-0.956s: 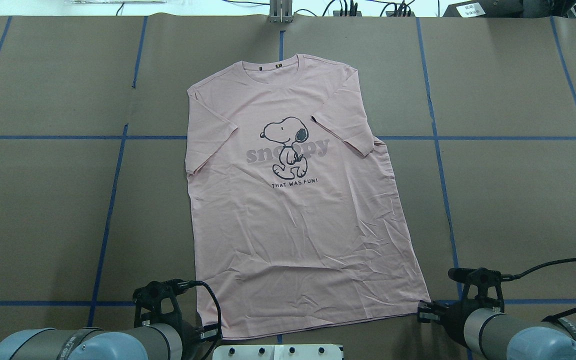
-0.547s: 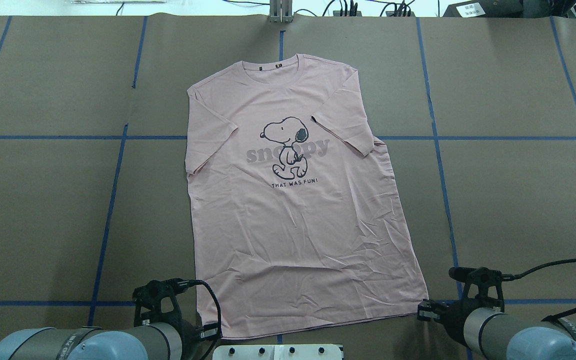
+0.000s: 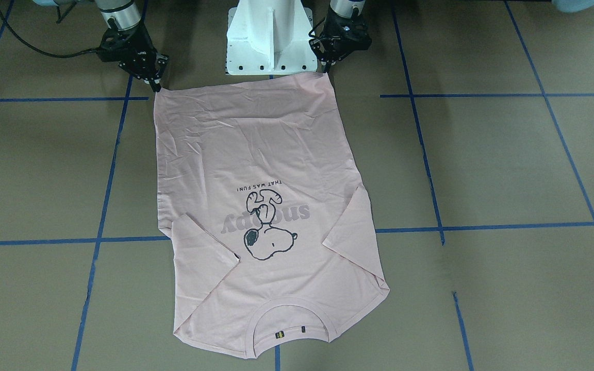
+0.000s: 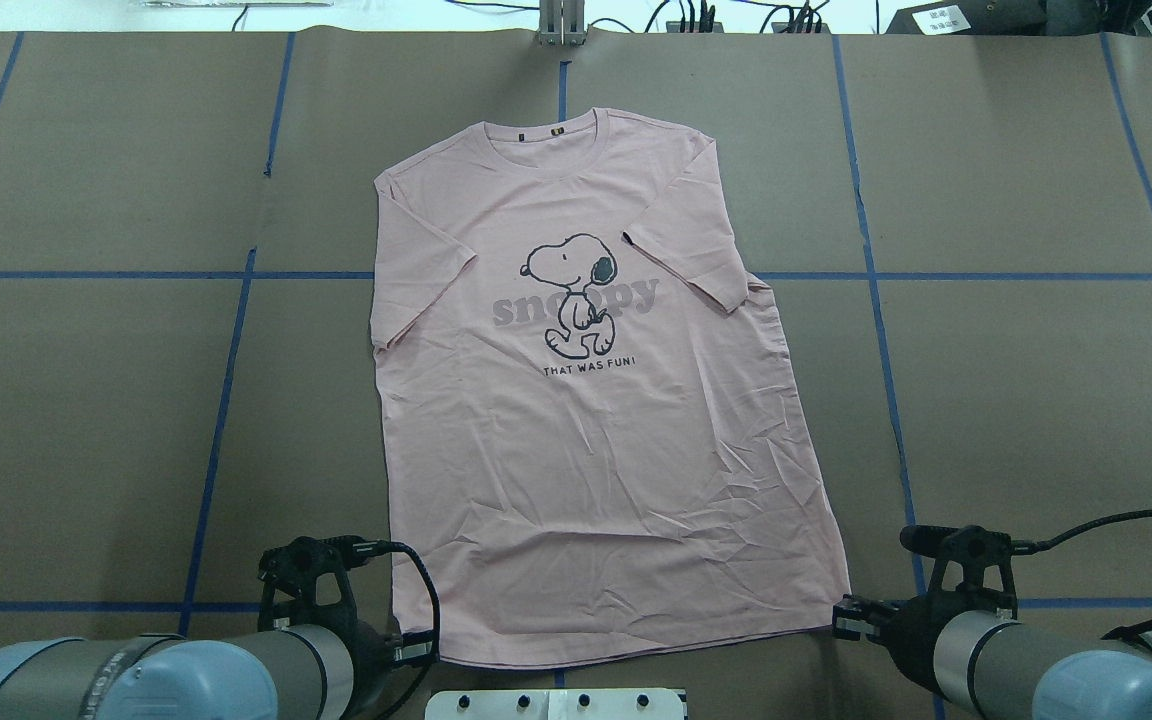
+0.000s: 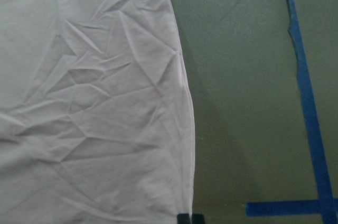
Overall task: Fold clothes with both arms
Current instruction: 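Lift the hem with both grippers and fold it toward the collar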
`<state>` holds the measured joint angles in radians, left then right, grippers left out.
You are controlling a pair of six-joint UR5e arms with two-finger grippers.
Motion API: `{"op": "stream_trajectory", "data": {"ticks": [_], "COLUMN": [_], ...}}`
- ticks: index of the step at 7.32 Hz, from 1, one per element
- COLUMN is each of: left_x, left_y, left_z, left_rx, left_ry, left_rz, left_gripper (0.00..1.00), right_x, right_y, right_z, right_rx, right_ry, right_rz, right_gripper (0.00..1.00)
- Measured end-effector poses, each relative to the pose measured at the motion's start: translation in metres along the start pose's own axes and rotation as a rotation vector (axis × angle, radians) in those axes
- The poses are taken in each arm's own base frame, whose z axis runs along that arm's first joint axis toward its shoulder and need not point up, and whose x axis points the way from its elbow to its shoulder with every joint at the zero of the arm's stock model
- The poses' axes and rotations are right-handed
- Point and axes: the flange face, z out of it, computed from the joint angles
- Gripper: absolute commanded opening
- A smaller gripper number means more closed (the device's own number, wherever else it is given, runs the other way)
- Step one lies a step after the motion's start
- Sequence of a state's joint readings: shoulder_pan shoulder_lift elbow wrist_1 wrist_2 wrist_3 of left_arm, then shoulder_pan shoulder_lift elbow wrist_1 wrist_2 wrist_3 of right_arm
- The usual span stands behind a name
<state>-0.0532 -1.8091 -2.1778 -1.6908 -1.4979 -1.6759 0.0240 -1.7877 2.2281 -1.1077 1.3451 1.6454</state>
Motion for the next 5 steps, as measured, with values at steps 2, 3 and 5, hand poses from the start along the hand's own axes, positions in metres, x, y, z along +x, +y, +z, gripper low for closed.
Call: {"op": "stream_trajectory", "data": {"ticks": [2,3,5], "left_x": [0.004,0.008,0.016], "left_y": [-0.03,-0.048,-0.078], "left_z": [-0.07,-0.119,-0.197], "left_rx": [-0.036,-0.057,-0.066], "left_ry": [0.008,0.028,0.069], "left_rz": [0.043,0.049,0.052], "left_gripper": [0.0,0.0,0.0], "right_x": [-0.027,-0.041,-0.068], "right_y": [-0.032,-0.052,-0.085], "right_z": [-0.078,-0.13,-0.206], "right_rx": [-0.066,-0.113,-0.177], "right_ry": [-0.008,-0.033,-0.069], "right_rz": [0.023,0.044,0.056], "right_gripper": [0.0,0.0,0.0]}}
